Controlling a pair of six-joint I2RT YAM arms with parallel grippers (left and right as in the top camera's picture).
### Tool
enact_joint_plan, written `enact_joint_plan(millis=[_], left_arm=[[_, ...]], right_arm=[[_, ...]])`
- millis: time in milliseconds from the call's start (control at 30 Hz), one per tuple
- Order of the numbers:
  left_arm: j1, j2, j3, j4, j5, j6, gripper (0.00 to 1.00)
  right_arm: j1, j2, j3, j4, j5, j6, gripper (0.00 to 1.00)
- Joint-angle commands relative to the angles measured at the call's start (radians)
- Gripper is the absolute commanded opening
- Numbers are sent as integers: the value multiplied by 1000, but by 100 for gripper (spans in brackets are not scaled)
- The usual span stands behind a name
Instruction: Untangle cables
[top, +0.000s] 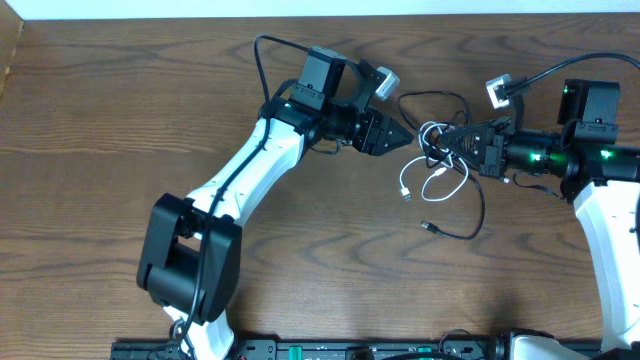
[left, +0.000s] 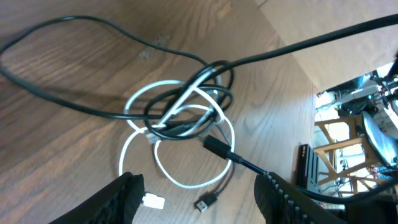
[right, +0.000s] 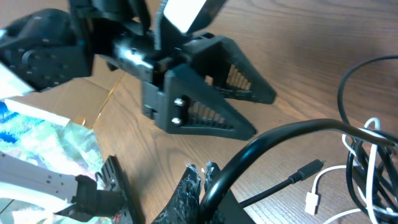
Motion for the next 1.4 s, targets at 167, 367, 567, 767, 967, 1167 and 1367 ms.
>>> enact_joint_plan(millis=[167, 367, 567, 767, 967, 1167, 1367], left_arm=[[-53, 103, 10, 165, 18, -27, 62], [-111, 111, 10, 247, -79, -26, 62], [-152, 112, 10, 241, -163, -26, 55], [-154, 114, 10, 242, -170, -26, 49], [-154, 116, 9, 235, -254, -26, 48], [-154, 116, 9, 236, -343, -27, 48], [-154, 116, 9, 249, -349, -26, 33]], right_arm=[[-3, -10, 6, -2, -42, 3, 1], [-3, -10, 6, -6, -42, 3, 1], [-3, -10, 6, -6, -42, -1, 1], [-3, -10, 6, -6, -42, 0, 1], [-3, -10, 6, -9, -43, 0, 1], [-3, -10, 6, -10, -43, 0, 1], [-3, -10, 6, -10, -43, 0, 1]])
